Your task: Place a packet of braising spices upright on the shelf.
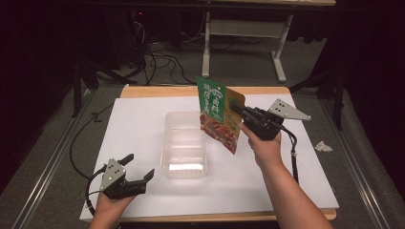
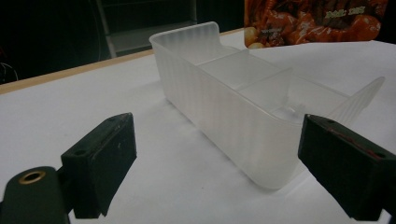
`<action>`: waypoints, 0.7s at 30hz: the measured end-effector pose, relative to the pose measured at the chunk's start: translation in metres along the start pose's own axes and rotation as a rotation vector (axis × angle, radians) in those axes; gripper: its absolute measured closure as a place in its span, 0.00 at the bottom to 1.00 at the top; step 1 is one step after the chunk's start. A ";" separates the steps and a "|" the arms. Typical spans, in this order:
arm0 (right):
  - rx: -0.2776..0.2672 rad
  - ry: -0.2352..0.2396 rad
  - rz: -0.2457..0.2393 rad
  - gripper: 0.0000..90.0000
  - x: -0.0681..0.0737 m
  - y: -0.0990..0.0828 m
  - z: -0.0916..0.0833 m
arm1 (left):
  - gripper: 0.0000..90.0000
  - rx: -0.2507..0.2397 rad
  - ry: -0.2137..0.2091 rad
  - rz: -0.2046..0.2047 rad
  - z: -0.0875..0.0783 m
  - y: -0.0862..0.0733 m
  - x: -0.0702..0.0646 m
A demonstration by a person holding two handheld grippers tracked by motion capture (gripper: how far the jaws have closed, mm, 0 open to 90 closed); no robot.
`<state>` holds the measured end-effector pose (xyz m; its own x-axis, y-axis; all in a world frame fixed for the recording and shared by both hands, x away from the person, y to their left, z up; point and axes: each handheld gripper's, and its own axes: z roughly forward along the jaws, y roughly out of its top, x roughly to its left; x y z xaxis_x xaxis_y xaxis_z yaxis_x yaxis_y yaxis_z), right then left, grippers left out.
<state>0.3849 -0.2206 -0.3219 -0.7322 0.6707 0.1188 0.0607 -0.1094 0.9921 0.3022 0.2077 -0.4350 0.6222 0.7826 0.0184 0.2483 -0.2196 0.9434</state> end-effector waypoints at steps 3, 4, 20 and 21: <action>-0.004 0.010 0.003 1.00 0.001 -0.001 0.004 | 0.13 -0.003 0.002 -0.004 -0.001 0.000 0.000; -0.004 0.015 0.004 1.00 0.002 -0.001 0.006 | 0.13 -0.002 0.004 -0.003 -0.001 -0.001 0.001; -0.003 0.100 0.002 1.00 0.022 -0.005 0.037 | 0.13 0.003 0.010 -0.001 -0.006 -0.002 -0.001; 0.008 0.104 0.002 1.00 0.023 -0.008 0.042 | 0.13 0.003 0.010 -0.002 -0.006 -0.002 -0.001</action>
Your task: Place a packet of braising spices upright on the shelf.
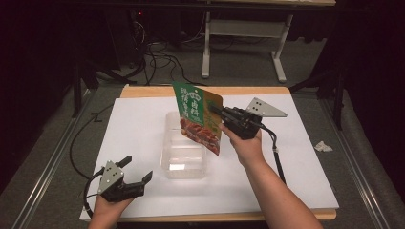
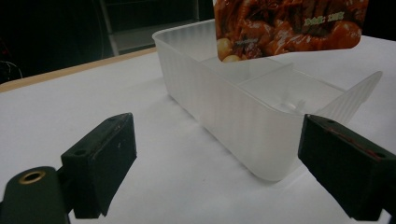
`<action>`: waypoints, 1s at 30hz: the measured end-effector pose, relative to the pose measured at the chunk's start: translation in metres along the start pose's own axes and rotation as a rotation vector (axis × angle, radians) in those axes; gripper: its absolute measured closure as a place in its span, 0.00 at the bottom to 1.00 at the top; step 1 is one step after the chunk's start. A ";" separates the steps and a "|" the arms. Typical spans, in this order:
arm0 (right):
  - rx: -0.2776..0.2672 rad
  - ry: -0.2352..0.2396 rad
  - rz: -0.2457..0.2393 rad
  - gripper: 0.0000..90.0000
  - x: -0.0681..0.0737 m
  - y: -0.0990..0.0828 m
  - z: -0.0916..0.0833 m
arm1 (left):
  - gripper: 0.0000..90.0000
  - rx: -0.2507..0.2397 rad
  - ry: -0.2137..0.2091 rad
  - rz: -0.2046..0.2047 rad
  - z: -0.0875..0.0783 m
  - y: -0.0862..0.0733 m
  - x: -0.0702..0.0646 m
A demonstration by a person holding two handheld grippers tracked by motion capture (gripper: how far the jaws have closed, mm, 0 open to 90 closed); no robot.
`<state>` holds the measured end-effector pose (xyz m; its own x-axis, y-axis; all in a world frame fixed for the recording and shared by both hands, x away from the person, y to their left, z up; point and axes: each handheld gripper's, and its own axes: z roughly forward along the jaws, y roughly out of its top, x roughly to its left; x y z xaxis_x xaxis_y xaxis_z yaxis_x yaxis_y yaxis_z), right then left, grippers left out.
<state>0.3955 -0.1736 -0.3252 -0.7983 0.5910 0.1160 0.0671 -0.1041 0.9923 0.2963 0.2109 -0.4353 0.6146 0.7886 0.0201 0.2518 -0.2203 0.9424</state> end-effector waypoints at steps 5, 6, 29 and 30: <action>0.019 0.005 0.004 1.00 -0.001 -0.006 0.010 | 0.13 0.001 -0.005 -0.003 0.000 0.000 0.000; 0.019 0.005 0.004 1.00 -0.001 -0.006 0.010 | 0.13 0.001 -0.006 -0.001 0.000 0.000 0.000; 0.028 -0.004 -0.024 1.00 -0.004 -0.022 0.053 | 0.13 -0.003 -0.006 -0.008 -0.001 0.000 0.001; 0.026 -0.011 -0.030 1.00 -0.004 -0.024 0.055 | 0.13 -0.007 -0.004 -0.010 -0.002 0.000 0.001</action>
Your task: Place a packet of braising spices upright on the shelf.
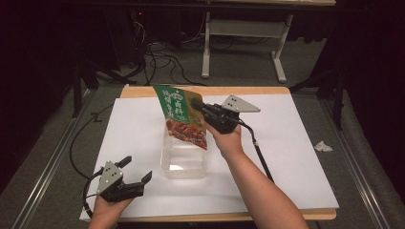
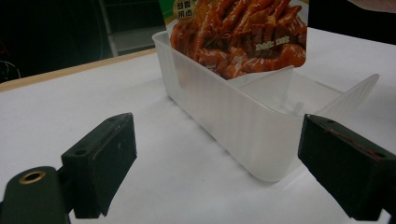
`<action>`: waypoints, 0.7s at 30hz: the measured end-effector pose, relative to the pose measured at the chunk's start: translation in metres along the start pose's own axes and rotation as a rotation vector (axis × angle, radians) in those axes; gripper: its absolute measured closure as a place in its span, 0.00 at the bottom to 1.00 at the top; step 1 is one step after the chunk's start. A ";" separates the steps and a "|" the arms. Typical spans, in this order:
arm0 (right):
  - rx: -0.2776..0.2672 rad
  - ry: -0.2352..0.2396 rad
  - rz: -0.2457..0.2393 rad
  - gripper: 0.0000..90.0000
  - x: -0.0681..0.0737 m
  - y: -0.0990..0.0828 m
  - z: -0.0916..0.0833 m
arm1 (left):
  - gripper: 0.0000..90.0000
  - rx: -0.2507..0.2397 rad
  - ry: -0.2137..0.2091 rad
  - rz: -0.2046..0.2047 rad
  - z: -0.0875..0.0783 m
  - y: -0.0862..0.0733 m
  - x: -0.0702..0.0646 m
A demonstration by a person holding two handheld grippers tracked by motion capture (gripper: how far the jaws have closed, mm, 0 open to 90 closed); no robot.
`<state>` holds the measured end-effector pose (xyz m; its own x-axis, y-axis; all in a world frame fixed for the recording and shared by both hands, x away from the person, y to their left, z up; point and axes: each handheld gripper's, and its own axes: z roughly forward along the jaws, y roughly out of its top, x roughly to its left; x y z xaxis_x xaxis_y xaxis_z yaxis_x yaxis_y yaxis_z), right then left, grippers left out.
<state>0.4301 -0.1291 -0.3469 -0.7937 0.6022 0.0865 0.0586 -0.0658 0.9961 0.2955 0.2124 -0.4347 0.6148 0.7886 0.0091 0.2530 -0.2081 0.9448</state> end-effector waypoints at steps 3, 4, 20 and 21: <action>-0.003 -0.014 -0.014 1.00 -0.001 -0.001 0.002 | 0.13 -0.003 0.000 -0.004 0.000 0.000 0.000; -0.003 -0.016 -0.007 1.00 -0.002 -0.002 0.003 | 0.13 -0.001 -0.001 -0.002 0.000 0.000 0.000; -0.004 -0.042 0.005 1.00 -0.005 -0.019 0.001 | 0.13 0.005 -0.008 0.007 0.002 0.000 0.000; 0.004 -0.043 -0.001 1.00 -0.005 -0.022 0.002 | 0.13 0.005 -0.007 0.006 0.002 0.000 0.000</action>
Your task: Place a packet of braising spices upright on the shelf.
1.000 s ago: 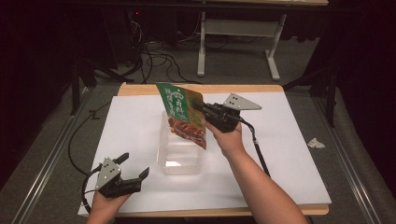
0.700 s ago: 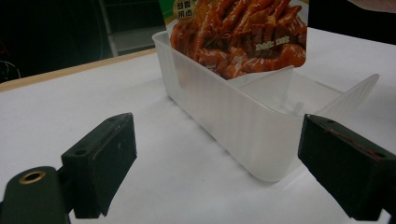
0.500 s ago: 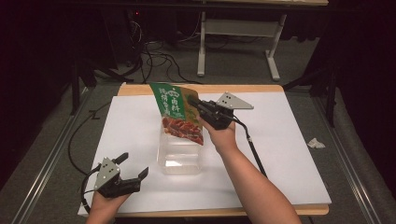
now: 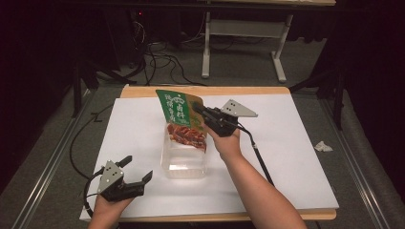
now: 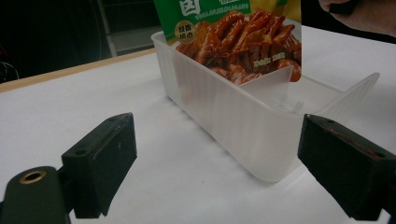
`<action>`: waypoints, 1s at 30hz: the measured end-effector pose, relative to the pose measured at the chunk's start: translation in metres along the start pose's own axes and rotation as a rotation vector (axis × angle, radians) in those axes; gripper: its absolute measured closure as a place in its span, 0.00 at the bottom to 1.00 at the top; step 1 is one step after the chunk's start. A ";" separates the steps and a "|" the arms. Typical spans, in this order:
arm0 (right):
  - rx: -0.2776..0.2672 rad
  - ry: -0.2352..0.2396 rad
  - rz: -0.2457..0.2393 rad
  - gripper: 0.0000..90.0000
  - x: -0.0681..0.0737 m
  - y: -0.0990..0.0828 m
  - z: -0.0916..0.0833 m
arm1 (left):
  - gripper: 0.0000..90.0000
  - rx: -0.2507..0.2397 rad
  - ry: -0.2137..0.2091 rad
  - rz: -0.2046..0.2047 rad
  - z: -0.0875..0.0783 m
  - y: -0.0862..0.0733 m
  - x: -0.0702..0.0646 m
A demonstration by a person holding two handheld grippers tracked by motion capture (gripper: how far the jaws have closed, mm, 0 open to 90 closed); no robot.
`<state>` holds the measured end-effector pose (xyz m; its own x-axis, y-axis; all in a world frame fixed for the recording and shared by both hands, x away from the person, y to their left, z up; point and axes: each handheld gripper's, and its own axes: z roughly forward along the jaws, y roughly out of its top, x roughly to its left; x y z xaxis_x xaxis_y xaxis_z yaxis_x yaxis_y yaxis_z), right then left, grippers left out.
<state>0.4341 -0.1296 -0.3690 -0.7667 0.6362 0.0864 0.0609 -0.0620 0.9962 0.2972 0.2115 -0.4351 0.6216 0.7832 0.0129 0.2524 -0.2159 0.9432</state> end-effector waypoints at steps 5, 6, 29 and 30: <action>0.020 0.003 0.013 1.00 0.000 -0.005 0.002 | 0.13 0.002 -0.001 0.001 0.000 0.000 0.000; 0.020 0.003 0.013 1.00 0.000 -0.005 0.002 | 0.13 0.001 -0.002 0.002 -0.001 0.000 -0.001; 0.046 -0.014 0.043 1.00 -0.002 -0.011 -0.007 | 0.13 0.012 -0.011 0.015 0.002 0.000 -0.001; 0.048 -0.017 0.040 1.00 -0.002 -0.011 -0.008 | 0.13 0.012 -0.011 0.014 0.001 0.000 -0.001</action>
<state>0.4300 -0.1364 -0.3804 -0.7522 0.6467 0.1262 0.1222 -0.0512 0.9912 0.2974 0.2095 -0.4354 0.6333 0.7735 0.0225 0.2521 -0.2337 0.9391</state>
